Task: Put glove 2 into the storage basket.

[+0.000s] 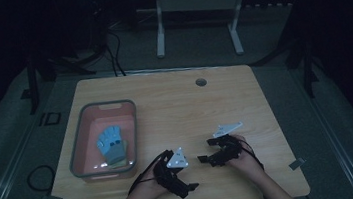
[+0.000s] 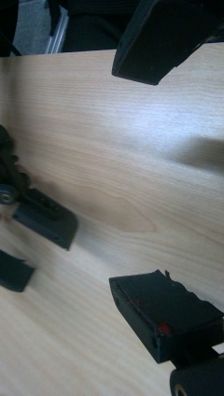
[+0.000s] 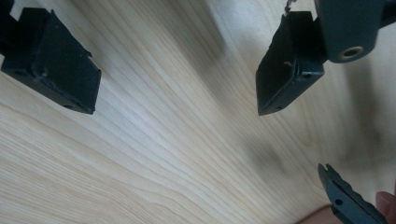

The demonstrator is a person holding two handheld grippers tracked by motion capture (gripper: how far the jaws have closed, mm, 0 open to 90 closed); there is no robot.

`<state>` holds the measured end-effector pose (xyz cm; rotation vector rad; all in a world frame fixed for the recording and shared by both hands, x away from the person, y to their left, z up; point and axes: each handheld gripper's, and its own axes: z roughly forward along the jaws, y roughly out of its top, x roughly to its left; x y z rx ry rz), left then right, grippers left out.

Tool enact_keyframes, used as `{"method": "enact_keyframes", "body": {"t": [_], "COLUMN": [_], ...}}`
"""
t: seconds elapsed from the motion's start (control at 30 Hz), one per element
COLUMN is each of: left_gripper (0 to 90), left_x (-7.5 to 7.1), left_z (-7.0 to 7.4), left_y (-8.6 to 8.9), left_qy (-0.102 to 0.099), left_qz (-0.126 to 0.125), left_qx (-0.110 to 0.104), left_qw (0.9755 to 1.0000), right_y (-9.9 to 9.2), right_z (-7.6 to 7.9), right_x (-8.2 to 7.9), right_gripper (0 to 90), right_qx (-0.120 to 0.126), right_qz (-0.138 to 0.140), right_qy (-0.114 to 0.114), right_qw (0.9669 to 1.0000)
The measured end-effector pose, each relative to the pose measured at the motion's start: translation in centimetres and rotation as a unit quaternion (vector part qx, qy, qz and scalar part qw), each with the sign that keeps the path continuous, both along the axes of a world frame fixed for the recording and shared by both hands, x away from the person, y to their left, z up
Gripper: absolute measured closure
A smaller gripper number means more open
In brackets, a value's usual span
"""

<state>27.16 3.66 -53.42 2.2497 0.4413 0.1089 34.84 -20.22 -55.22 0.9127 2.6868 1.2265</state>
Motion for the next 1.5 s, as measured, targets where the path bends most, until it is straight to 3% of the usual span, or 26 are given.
{"method": "enact_keyframes", "body": {"t": [0.3,0.43,0.77,0.97,1.4,1.5], "left_gripper": [2.7,2.7,2.7,2.7,2.7,2.7], "left_x": [-0.2,-0.2,-0.5,-1.1,-0.9,-0.9], "left_z": [-1.7,-2.1,-2.2,-2.3,-2.4,-2.5], "left_y": [0.5,0.8,1.5,1.8,2.6,2.7], "left_qy": [-0.008,-0.009,-0.022,-0.041,-0.032,-0.04], "left_qz": [0.005,0.01,0.025,0.019,0.029,0.034], "left_qx": [0.008,0.003,-0.013,-0.012,-0.022,-0.023], "left_qw": [0.9999,0.9999,0.9994,0.9989,0.9988,0.9984], "right_y": [-0.9,-1.2,-2.2,-2.8,-3.1,-3.2], "right_z": [-0.7,-0.6,-0.5,-0.4,-0.4,-0.5], "right_x": [-0.6,-0.9,-1.6,-1.6,-1.8,-1.7], "right_gripper": [14.0,13.9,14.0,14.0,13.7,13.7], "right_qx": [0.006,-0.007,0.003,0.009,0.008,0.011], "right_qz": [-0.018,-0.014,-0.022,-0.03,-0.025,-0.024], "right_qy": [-0.016,-0.026,-0.042,-0.048,-0.06,-0.059], "right_qw": [0.9997,0.9995,0.9989,0.9983,0.9978,0.9979]}}
